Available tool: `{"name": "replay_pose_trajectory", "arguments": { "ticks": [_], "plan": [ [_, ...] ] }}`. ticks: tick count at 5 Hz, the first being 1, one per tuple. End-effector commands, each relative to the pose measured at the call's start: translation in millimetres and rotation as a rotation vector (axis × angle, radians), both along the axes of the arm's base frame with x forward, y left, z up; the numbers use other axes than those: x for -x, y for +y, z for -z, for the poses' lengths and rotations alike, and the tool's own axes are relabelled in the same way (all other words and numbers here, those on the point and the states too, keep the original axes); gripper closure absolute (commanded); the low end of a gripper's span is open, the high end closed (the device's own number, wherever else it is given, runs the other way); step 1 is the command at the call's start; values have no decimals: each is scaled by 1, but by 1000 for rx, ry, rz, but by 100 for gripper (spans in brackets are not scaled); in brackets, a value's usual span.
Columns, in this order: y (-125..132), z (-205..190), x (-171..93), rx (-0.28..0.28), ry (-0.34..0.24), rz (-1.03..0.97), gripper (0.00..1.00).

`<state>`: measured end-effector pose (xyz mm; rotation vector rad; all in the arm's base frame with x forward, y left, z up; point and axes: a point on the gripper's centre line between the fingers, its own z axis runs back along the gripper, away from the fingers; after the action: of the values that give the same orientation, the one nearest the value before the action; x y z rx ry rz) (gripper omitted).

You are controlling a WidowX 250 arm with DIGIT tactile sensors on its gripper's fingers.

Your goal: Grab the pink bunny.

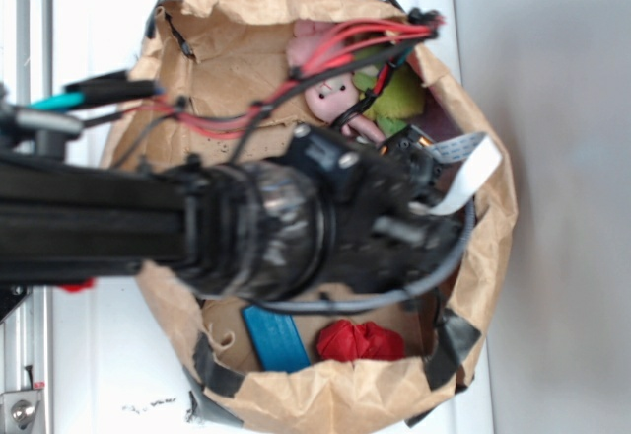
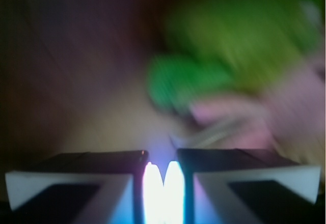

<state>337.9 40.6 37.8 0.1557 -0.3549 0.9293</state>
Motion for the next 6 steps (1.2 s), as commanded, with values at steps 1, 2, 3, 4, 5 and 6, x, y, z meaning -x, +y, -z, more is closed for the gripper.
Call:
{"name": "replay_pose_trajectory", "arguments": {
  "ticks": [1,2,3,4,5,6],
  "plan": [
    [11,-19,-7,-1,-46,-8,0],
    [11,-19,-7,-1,-46,-8,0],
    [29,-43,9,121,-40,27,0],
    [54,-48,21,148,11,31,0],
    [66,-32,35,123,9,23,0],
    [67,-8,46,55,0,12,0]
  ]
}}
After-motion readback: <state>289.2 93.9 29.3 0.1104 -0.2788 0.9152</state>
